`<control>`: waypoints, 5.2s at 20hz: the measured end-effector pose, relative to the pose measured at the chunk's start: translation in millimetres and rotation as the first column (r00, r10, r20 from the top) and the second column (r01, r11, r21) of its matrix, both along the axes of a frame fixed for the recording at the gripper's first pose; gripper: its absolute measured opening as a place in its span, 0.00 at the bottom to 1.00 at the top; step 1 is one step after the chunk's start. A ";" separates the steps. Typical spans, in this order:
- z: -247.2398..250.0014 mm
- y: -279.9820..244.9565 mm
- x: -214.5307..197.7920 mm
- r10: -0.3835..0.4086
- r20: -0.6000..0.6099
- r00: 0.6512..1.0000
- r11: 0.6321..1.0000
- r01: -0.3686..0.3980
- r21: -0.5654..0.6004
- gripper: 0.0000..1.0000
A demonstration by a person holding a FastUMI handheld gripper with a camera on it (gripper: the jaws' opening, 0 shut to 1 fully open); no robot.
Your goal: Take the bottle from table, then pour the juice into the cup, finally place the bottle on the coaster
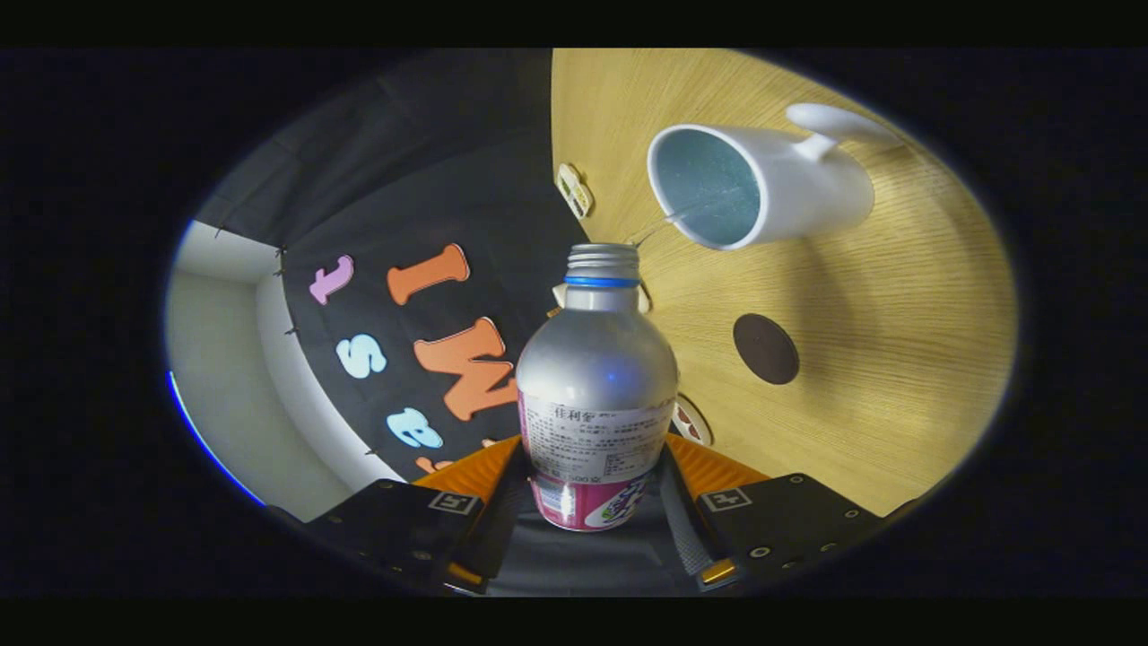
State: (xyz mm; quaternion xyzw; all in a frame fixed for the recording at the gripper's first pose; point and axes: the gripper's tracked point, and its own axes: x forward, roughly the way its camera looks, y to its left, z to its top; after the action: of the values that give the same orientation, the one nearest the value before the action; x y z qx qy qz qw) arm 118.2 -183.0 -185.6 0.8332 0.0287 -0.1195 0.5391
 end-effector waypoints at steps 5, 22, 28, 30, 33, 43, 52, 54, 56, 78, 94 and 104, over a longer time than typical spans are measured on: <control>0.2 -2.2 -2.6 -0.010 0.005 1.000 1.000 0.010 0.027 0.74; 6.6 -2.6 -1.9 -0.064 0.043 0.997 0.993 0.060 0.097 0.74; 16.6 -9.0 1.8 -0.091 0.063 0.994 0.987 0.082 0.139 0.74; 20.2 -10.8 0.2 -0.101 0.072 0.992 0.984 0.090 0.153 0.74; 26.2 -14.2 1.6 -0.117 0.086 0.989 0.979 0.100 0.176 0.74; 34.2 -19.5 4.7 -0.163 0.127 0.978 0.962 0.129 0.239 0.74; 34.8 -23.6 5.2 -0.188 0.129 0.974 0.956 0.151 0.253 0.74; 28.4 -24.8 1.9 -0.188 0.117 0.975 0.956 0.155 0.248 0.74; 25.4 -26.9 0.1 -0.190 0.110 0.976 0.956 0.159 0.246 0.74; 25.3 7.6 20.6 0.035 -0.064 0.997 0.745 -0.069 -0.664 0.74; 53.9 10.8 57.7 -0.035 -0.249 0.968 -0.162 -0.251 -0.954 0.75; -8.8 9.3 89.0 -0.142 -0.358 0.923 -0.417 -0.384 -0.824 0.75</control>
State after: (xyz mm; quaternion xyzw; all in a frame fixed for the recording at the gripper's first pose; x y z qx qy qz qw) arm 207.2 -173.6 -194.4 -0.0415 0.0977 -0.1539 0.9824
